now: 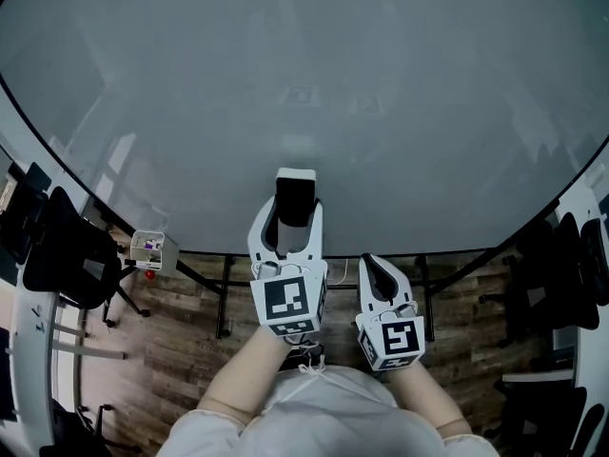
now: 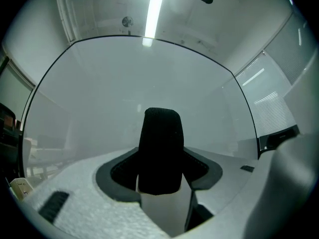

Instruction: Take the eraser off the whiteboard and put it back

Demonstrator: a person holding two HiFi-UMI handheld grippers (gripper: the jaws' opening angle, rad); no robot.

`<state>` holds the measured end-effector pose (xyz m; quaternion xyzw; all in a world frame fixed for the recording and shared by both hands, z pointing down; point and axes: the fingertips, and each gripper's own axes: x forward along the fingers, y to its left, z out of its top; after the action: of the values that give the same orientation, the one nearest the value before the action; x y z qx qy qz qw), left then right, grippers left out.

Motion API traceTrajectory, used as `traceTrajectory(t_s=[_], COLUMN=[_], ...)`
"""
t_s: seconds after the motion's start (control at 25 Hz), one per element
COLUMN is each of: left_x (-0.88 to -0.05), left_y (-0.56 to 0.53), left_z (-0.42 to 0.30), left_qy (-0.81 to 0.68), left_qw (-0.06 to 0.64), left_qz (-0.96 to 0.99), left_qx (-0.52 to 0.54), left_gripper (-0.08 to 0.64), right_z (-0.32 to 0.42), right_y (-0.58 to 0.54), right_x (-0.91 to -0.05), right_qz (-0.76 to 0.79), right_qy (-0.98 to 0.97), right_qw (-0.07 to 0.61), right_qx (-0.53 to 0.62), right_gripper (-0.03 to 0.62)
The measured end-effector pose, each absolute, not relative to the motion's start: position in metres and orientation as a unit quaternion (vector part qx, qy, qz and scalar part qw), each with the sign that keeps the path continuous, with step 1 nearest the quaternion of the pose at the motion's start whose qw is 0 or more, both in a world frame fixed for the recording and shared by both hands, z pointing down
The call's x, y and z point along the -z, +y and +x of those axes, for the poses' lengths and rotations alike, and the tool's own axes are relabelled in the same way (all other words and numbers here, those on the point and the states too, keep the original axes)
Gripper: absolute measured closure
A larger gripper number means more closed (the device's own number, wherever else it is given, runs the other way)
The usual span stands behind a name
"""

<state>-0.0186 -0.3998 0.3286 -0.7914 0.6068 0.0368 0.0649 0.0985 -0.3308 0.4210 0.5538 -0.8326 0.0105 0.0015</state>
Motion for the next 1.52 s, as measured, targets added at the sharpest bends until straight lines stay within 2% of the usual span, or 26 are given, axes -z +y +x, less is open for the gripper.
traceTrajectory(t_s=[0.28, 0.48, 0.92, 1.52], left_x=[-0.333, -0.368, -0.428, -0.423], left_y=[-0.363, -0.338, -0.307, -0.308], left_z=[-0.02, -0.022, -0.021, -0.025], left_qy=[0.597, 0.596, 0.584, 0.586], left_qw=[0.058, 0.036, 0.007, 0.015], left_qz=[-0.799, -0.801, -0.812, -0.81], left_qx=[-0.046, -0.028, 0.018, 0.002], left_gripper=[0.304, 0.302, 0.302, 0.303], right_z=[0.092, 0.091, 0.082, 0.079], right_y=[-0.317, -0.307, -0.295, -0.297], right_x=[-0.422, -0.413, -0.422, -0.422], right_qz=[0.544, 0.548, 0.54, 0.545], right_qy=[-0.839, -0.836, -0.842, -0.838], right_qw=[0.005, -0.013, 0.006, 0.007], right_qx=[-0.011, -0.015, -0.013, -0.008], right_gripper=[0.565, 0.565, 0.565, 0.565])
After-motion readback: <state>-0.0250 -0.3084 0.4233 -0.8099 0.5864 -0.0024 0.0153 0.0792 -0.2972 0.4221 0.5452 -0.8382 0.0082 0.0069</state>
